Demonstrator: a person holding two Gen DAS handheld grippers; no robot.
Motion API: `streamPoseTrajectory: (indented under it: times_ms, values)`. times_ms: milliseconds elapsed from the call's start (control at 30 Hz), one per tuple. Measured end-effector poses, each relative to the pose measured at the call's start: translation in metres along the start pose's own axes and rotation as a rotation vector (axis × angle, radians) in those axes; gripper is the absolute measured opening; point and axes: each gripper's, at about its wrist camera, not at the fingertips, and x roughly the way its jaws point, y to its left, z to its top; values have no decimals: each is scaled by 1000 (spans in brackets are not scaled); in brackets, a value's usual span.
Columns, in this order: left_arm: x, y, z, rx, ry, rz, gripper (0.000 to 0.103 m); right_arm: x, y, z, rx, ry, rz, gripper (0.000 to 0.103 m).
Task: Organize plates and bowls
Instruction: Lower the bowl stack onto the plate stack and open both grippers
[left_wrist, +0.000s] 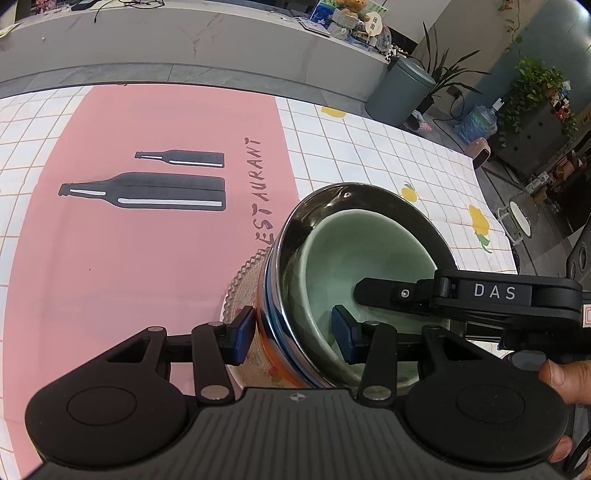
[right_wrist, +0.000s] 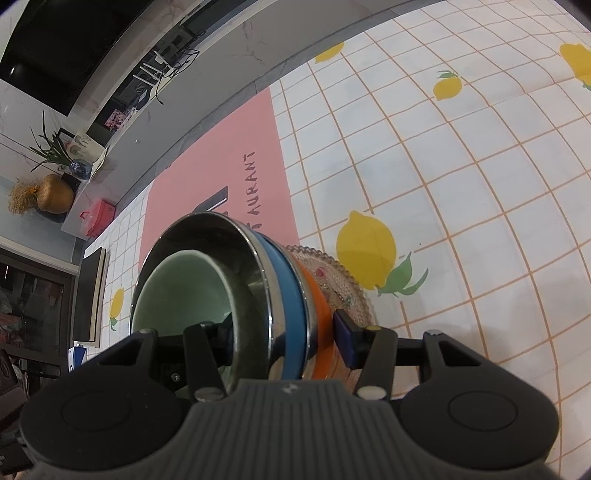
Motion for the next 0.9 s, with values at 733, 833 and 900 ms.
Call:
streamPoseTrajectory:
  times_ms: [733,833,900]
  values:
    - [-33,8,-7,10,-111,94,85,-29,18,-3,-134,-116,-131,71]
    - [-49,6,-12,33,-158,105,85,-46,29,-10,-197,-173,-148,73]
    - [-57,3,-16,56,-189,126,85,-58,39,-19,-259,-222,-175,76]
